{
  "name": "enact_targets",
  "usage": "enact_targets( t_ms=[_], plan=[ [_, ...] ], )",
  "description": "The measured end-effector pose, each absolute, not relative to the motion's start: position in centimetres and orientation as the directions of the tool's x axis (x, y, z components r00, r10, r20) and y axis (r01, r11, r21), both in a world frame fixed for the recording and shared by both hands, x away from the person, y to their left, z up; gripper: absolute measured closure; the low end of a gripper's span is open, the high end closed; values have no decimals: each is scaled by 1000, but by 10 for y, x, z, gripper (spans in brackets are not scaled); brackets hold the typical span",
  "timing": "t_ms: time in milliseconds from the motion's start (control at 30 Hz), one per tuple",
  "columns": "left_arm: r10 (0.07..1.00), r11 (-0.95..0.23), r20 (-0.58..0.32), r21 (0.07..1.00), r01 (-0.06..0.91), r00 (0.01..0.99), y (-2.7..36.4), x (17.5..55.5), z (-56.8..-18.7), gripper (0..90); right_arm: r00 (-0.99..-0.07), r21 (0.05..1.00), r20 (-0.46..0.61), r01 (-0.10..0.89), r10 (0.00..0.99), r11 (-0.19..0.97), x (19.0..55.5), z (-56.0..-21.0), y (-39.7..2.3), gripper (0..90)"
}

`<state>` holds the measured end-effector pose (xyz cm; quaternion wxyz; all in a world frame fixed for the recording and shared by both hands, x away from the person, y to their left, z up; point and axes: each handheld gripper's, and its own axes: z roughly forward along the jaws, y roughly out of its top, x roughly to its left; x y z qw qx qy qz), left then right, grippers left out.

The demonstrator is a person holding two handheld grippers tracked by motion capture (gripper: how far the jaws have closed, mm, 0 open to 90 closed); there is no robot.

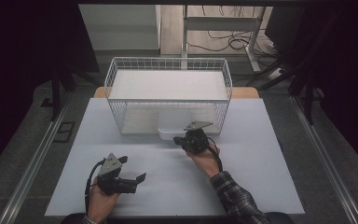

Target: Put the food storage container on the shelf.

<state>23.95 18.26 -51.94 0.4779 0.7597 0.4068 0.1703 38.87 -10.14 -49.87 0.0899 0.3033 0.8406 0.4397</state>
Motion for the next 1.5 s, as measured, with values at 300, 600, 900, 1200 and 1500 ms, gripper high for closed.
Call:
enact_targets(
  t_ms=[300,600,900,1200,1500],
  plan=[
    [777,-216,-138,858,466,615,184,239,-521,30,-793,793,76,416,605,445,400,-499,-95,890],
    [774,-215,-143,857,468,617,183,240,-521,31,-788,799,49,400,614,449,410,-498,-93,890],
    [769,-215,-149,855,472,621,183,240,-522,31,-775,803,35,398,631,444,427,-499,-88,890],
    [766,-209,-159,854,476,622,183,241,-522,31,-765,802,27,401,644,442,437,-500,-86,890],
    [762,-201,-176,851,485,624,184,242,-523,31,-749,801,12,403,662,442,445,-501,-85,890]
  ],
)
